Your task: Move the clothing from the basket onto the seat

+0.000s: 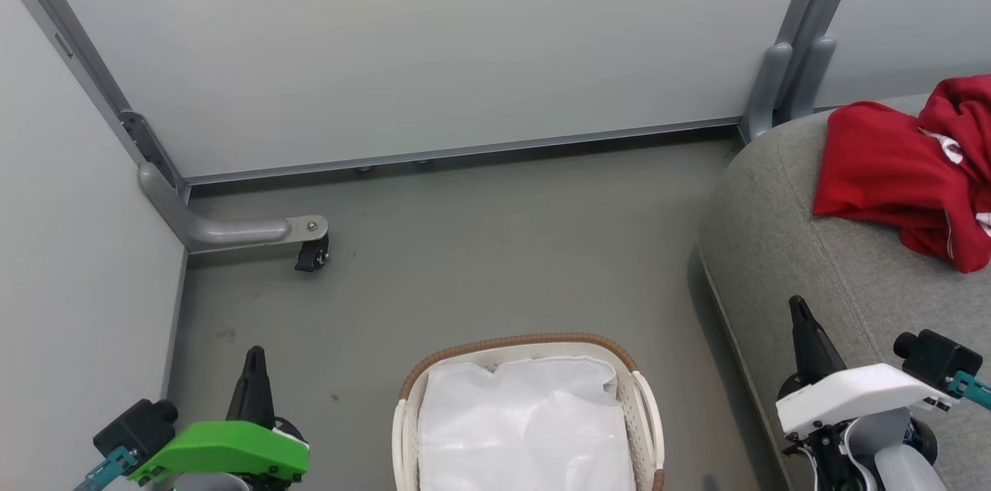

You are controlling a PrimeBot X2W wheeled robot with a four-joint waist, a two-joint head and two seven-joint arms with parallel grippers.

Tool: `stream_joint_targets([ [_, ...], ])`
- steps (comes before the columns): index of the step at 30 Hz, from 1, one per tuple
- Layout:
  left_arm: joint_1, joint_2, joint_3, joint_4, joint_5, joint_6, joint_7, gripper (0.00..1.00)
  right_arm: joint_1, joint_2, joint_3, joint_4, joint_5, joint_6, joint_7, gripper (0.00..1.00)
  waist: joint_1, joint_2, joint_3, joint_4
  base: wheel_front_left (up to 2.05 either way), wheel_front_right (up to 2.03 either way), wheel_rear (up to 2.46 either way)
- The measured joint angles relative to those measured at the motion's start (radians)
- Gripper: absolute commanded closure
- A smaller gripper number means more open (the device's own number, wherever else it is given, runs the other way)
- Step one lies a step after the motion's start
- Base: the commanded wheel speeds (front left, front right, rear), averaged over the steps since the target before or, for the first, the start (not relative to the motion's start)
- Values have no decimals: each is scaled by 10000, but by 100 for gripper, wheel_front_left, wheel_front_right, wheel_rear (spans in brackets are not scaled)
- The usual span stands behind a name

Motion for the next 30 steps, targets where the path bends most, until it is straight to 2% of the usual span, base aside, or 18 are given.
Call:
stream_joint_targets([
  [30,-201,0,671,-428,-3290,-267,982,100,16,-21,-251,-405,3793,-2,945,100,0,0,-35,-123,0,0,0],
])
